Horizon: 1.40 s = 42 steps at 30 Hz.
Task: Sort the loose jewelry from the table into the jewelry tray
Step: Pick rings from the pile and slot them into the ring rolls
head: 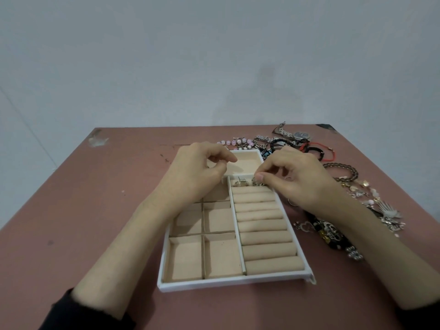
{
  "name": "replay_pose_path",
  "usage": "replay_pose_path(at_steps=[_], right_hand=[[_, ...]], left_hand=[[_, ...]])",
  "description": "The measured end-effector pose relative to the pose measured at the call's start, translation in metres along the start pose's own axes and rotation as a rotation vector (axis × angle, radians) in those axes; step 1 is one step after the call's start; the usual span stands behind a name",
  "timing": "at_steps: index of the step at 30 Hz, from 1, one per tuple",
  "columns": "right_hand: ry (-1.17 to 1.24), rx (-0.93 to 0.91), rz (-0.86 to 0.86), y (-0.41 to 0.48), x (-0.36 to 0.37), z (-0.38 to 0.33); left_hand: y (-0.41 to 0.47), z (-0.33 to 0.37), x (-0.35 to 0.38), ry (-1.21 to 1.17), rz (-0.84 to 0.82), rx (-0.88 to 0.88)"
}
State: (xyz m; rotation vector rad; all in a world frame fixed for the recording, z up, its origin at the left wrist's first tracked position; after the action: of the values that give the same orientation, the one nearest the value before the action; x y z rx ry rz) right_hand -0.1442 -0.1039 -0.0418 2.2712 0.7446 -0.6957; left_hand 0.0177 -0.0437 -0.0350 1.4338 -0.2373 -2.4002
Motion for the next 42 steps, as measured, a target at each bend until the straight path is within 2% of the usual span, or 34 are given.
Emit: replay_pose_path(at_steps=[16,19,23,26,31,37,42], right_hand=[[-0.087,-0.034,-0.036,0.002,0.006,0.006],[-0.033,0.026,-0.047,0.002,0.004,0.003],[0.261,0.171,0.109,0.001,-0.014,0.007],[0.371,0.232,0.242,-0.003,-0.036,0.012],[0.243,0.257,0.301,-0.013,-0.063,0.023],[0.211,0.26,0.371,-0.018,-0.066,0.035],[0.161,0.265,0.372,-0.019,-0.066,0.041]], left_hand=[[-0.001,-0.001,0.001,-0.005,-0.002,0.001],[-0.001,0.0,0.0,-0.013,0.011,0.003],[-0.003,0.005,-0.001,-0.049,0.057,0.008],[-0.005,0.011,0.0,-0.087,0.058,0.0],[0.0,0.039,0.005,-0.056,0.041,0.089],[0.018,0.078,0.036,0.157,-0.129,0.272],[0.032,0.086,0.063,0.263,-0.261,0.3]])
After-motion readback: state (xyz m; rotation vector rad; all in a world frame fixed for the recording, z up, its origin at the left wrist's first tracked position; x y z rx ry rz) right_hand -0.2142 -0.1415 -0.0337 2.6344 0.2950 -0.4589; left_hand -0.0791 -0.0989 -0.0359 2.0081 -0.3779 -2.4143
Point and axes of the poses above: each hand's wrist, its own y-axis towards the middle knuckle, its own x-axis out of the palm, z = x × y, the point moved 4 cm from there along y, towards the middle knuckle, and after that the axes turned 13 degrees about y, right-handed, at the moved point
